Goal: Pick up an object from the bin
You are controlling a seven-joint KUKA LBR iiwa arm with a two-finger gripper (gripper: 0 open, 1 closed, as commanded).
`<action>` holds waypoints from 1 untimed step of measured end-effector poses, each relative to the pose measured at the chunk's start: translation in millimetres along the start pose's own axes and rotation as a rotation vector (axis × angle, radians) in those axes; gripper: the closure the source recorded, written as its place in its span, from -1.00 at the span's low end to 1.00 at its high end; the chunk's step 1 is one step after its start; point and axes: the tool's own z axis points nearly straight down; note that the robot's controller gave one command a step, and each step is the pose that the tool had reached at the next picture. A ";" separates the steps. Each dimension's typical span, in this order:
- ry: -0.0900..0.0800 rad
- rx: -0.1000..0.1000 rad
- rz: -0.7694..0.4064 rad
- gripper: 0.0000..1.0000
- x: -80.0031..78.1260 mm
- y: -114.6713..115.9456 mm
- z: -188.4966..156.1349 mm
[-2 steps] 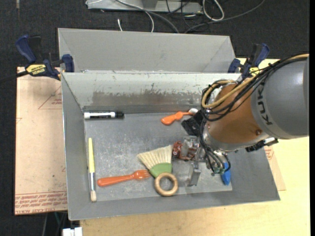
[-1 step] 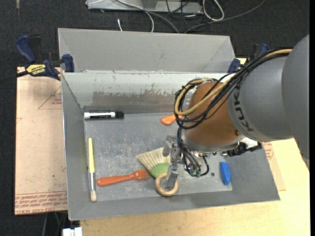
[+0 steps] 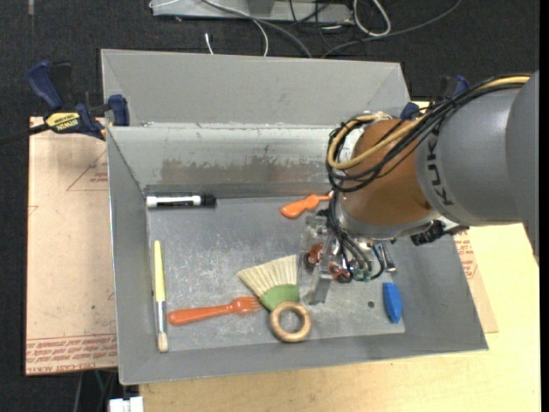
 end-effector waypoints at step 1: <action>0.002 -0.004 0.088 -1.00 31.5 70.7 25.2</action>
Offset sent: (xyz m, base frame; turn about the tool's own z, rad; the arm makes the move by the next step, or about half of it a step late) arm -0.0002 -0.0627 -0.0368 0.0253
